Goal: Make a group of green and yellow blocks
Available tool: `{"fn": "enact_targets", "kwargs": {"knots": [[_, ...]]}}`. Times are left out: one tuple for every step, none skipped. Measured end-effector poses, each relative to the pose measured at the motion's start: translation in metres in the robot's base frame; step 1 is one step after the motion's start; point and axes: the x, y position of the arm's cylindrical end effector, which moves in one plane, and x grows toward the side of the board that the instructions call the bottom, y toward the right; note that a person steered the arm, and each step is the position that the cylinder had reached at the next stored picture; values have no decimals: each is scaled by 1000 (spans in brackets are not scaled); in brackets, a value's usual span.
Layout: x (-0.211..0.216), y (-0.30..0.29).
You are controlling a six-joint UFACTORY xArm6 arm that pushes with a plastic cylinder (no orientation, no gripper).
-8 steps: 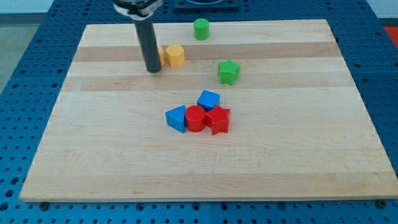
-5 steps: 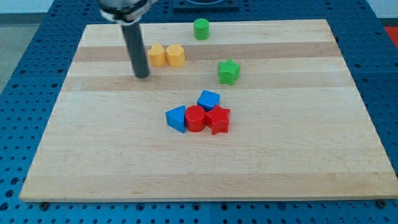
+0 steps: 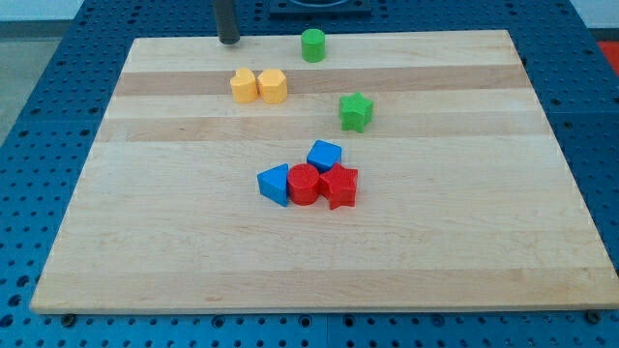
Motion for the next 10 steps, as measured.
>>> {"fn": "enact_targets", "kwargs": {"knots": [[0, 17], [0, 78], [1, 112], [1, 147], [1, 183], [9, 177], [26, 158], [26, 142], [33, 127], [43, 114]]}}
